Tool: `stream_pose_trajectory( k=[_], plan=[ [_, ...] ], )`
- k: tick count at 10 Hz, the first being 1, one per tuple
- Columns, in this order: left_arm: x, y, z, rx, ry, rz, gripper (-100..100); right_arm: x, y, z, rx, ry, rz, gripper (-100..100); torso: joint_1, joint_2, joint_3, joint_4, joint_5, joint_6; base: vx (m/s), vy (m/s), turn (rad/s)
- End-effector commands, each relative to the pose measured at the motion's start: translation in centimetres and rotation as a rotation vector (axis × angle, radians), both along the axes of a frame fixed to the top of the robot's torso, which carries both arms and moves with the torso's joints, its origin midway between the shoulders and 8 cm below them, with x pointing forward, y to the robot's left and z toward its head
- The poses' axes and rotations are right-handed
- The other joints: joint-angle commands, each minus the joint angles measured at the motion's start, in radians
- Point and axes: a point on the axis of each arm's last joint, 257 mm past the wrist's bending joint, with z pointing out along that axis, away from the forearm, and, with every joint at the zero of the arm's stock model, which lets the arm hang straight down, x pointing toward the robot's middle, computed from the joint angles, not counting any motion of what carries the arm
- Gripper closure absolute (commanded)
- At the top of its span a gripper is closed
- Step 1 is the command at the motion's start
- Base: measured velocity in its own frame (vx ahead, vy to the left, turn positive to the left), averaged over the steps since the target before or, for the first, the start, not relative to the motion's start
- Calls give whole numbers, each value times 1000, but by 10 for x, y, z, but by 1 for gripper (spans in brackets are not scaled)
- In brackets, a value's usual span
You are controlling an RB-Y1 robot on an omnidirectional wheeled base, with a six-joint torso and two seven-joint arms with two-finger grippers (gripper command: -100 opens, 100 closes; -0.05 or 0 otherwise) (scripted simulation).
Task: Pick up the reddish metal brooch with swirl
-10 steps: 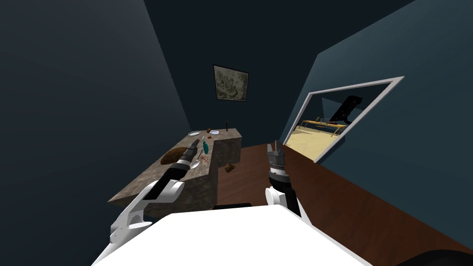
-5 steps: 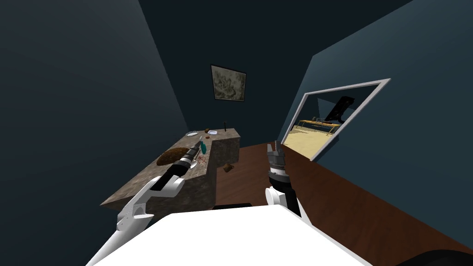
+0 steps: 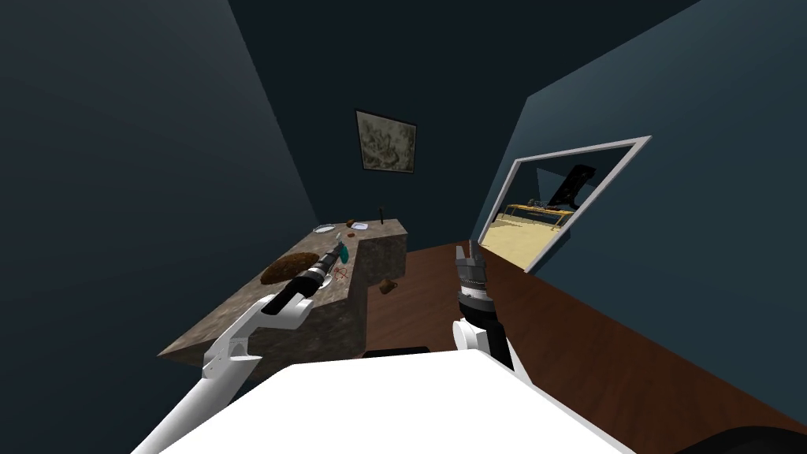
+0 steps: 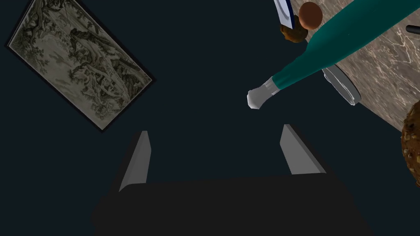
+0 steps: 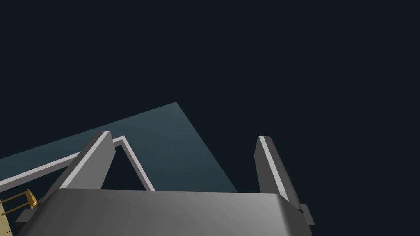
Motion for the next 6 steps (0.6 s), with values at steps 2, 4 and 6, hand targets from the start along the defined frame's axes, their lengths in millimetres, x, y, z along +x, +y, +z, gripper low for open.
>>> stream_pose_trajectory(
  k=[2, 4, 6],
  plan=[
    [8, 16, -14, 55, 67, 31, -100, 0, 0, 0, 0, 0, 0, 0, -1, -1, 0, 0, 0, 0, 1, -32, -45],
    [14, 32, -27, 105, 127, 60, -100, 0, 0, 0, 0, 0, 0, 0, -2, -1, 0, 0, 0, 0, 0, -46, -43],
    [19, 50, -37, 152, 184, 90, -100, 0, 0, 0, 0, 0, 0, 0, -2, -1, -1, 0, 0, 0, 4, -39, -46]
  ],
)
